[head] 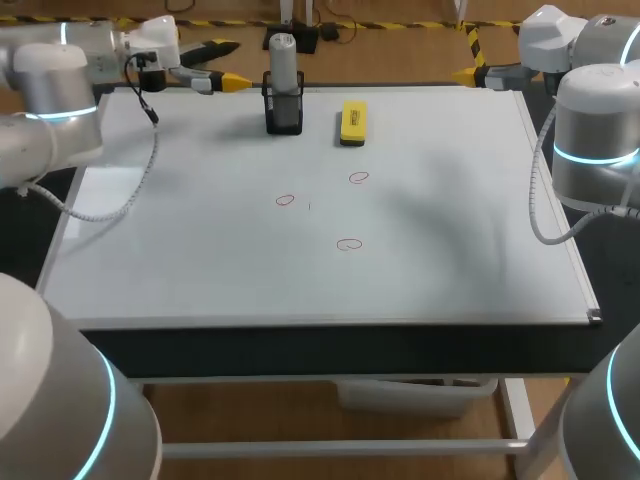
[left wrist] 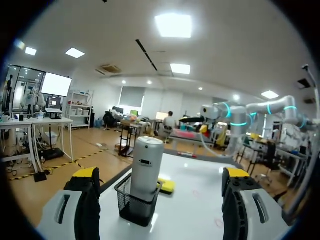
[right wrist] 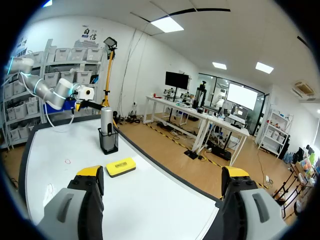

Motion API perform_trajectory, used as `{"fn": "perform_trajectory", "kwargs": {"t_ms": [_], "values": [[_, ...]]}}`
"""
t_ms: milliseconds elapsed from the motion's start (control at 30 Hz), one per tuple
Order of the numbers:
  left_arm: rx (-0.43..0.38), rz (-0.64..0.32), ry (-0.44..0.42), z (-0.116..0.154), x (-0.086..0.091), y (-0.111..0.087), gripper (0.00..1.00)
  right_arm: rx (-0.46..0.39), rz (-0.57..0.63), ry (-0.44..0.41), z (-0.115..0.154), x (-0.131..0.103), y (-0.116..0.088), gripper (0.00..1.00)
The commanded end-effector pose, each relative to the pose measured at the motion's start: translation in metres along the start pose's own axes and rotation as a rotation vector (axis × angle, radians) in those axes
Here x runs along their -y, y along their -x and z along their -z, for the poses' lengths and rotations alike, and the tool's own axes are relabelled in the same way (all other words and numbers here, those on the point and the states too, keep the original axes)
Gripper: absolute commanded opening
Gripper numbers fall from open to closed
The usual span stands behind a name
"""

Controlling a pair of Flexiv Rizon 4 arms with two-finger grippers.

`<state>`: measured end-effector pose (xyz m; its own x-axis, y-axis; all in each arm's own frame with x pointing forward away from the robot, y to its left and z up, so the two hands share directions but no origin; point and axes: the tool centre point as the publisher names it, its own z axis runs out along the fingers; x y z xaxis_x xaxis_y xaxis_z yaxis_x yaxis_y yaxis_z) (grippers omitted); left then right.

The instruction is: Pick up the inspection probe, press it on each red-marked spot on the whiteboard one by one, put down the probe, pick up the eraser, and wipe off all the red marks.

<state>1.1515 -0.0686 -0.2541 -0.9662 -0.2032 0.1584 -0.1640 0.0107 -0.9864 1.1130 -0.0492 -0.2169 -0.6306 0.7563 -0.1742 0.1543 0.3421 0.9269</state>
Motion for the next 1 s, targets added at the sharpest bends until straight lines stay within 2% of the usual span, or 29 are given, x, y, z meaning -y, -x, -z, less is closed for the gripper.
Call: {"fn": "perform_trajectory", "kwargs": {"t_ms": [33,467,1000], "values": [[-0.071,-0.005,-0.013,-0.013,-0.006,0.009,1.00,-0.001,0.000,-0.002,0.000,0.000,0.001,1.00],[-0.129,-0.008,-0.051,-0.042,-0.011,0.004,1.00,-0.001,0.000,-0.002,0.000,0.000,0.001,1.00],[-0.151,-0.032,-0.058,-0.071,-0.009,0.027,1.00,-0.001,0.000,-0.002,0.000,0.000,0.001,1.00]]}}
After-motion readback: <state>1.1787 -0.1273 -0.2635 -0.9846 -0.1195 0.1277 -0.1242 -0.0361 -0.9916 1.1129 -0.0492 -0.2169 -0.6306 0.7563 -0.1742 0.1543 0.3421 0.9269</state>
